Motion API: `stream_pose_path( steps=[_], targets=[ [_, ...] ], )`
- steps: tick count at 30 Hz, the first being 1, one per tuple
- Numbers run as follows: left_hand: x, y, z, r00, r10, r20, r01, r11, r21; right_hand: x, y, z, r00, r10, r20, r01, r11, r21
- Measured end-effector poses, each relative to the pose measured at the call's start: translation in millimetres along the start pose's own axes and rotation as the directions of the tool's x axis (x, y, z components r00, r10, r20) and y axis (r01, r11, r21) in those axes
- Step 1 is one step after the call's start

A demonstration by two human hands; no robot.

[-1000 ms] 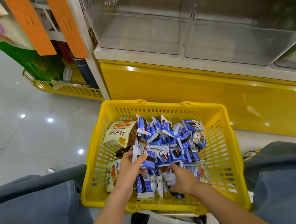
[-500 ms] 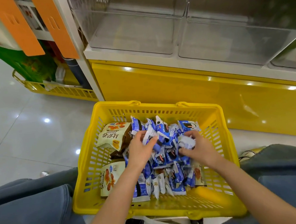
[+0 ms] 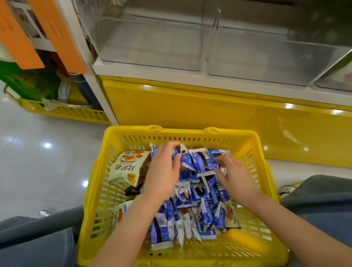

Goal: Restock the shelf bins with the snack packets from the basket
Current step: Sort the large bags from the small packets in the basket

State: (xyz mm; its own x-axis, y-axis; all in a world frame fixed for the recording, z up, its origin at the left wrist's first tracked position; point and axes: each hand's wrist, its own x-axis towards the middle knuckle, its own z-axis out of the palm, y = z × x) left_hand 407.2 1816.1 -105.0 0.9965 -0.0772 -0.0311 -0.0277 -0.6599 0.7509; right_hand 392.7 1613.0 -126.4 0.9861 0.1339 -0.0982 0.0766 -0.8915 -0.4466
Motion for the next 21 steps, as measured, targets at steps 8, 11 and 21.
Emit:
stream_pose_path(
  steps=[8, 11, 21],
  targets=[
    [-63.8, -89.6, -83.1, 0.822, -0.354, -0.447, 0.418, 0.907, 0.051, -0.8, -83.2, 83.9, 0.895, -0.029, 0.446, -0.079, 0.972, 0.221],
    [-83.1, -120.2, -81.4, 0.802, -0.54, -0.258, 0.531, 0.84, -0.108, 7.9, -110.7, 106.5, 0.848, 0.085, 0.524, -0.282, 0.908, 0.31],
    [-87.2, -126.8, -76.2, 0.812, -0.558, -0.172, 0.533, 0.829, -0.169, 24.4, -113.2, 111.8, 0.861, 0.158, 0.483, -0.226, 0.97, 0.086]
  ],
)
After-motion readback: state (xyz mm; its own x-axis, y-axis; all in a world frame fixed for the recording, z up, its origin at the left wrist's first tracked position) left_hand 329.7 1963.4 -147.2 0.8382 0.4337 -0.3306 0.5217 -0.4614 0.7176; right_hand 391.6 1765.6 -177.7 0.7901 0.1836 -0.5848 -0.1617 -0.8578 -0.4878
